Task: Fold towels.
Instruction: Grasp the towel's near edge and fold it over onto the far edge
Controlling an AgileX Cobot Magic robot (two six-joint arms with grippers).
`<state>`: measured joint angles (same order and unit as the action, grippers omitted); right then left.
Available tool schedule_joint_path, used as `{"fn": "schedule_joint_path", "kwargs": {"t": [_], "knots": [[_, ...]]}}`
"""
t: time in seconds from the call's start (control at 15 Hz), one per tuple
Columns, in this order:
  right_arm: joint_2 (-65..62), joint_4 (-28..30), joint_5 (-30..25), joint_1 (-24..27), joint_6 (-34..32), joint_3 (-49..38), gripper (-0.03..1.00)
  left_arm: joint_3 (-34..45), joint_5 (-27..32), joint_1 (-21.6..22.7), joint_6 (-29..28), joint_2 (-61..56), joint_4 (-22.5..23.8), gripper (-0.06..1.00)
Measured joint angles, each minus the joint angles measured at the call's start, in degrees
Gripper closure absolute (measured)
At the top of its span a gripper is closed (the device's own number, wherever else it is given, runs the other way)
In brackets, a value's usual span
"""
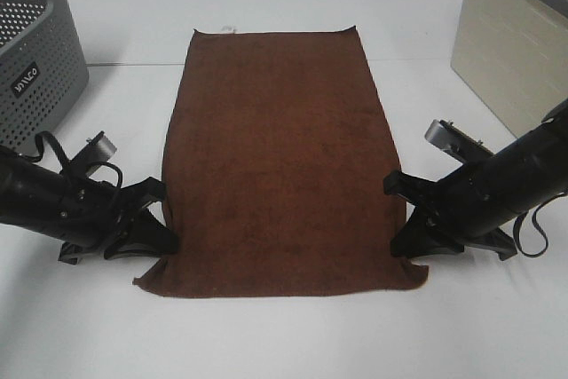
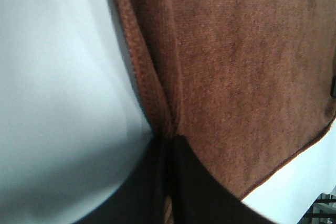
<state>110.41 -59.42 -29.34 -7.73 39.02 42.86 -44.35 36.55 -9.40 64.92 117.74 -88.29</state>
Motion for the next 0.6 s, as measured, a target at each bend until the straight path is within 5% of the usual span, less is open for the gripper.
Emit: {"fn": "schedule_joint_path", "kwargs": {"t": [0.47, 0.6], "knots": [[-8.7, 5.1, -2.5, -0.1, -5.9, -5.3, 0.97, 0.9, -1.1, -0.5, -17.3, -10.1, 20.9, 0.93], [-11.6, 5.2, -3.1, -0.1, -6.4, -9.2, 0.97, 5.2, -0.7, -0.5, -19.8, -14.1, 23.2, 0.93]]}}
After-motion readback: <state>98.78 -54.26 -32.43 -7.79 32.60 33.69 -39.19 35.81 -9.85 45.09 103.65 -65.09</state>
